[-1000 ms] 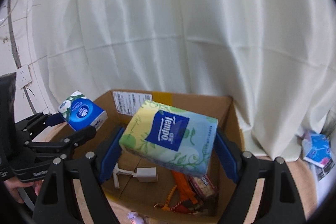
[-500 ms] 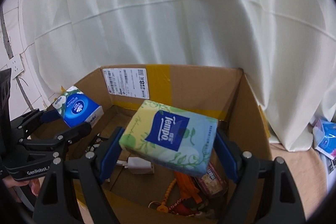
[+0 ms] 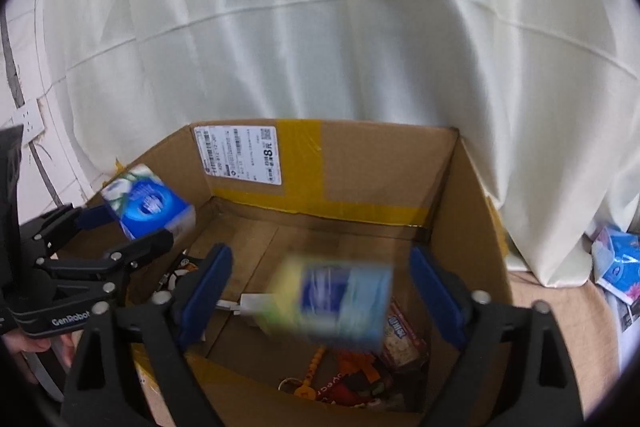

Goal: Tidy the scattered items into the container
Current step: 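Open both grippers to drop the tissue packs into the box, then withdraw both grippers back toward the remaining items, then grasp the blue plush keychain with the right gripper while the left grasps the eyed clear packet, then lift the blue keychain and eyed packet over the cardboard box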

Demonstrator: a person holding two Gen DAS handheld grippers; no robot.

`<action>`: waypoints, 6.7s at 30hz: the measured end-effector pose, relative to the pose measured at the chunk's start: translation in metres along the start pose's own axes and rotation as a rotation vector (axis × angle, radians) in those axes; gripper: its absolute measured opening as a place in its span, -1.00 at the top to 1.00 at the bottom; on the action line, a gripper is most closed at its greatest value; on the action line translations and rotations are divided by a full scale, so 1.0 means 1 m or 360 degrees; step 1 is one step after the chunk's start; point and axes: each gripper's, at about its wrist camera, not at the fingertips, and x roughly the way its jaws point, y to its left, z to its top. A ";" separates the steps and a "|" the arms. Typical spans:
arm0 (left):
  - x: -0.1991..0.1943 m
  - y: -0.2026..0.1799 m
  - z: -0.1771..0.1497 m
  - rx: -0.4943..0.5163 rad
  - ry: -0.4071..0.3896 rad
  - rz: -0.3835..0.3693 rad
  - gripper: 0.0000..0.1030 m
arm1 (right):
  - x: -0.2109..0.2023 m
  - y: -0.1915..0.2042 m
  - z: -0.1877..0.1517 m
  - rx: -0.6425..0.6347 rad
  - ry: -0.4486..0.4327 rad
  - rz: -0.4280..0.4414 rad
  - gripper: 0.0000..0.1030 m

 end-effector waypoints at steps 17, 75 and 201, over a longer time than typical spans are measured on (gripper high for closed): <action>-0.041 -0.001 -0.004 -0.0102 -0.0121 0.0021 -0.62 | -0.066 -0.020 0.001 0.0168 -0.0230 0.0001 -1.00; -0.049 0.009 -0.209 -0.0162 0.0159 -0.0028 -0.63 | -0.041 0.075 -0.209 -0.0179 0.0195 0.0215 0.33; -0.089 -0.010 0.041 0.0069 -0.0332 0.0009 0.26 | -0.098 0.009 0.029 -0.0217 -0.0366 0.0037 0.39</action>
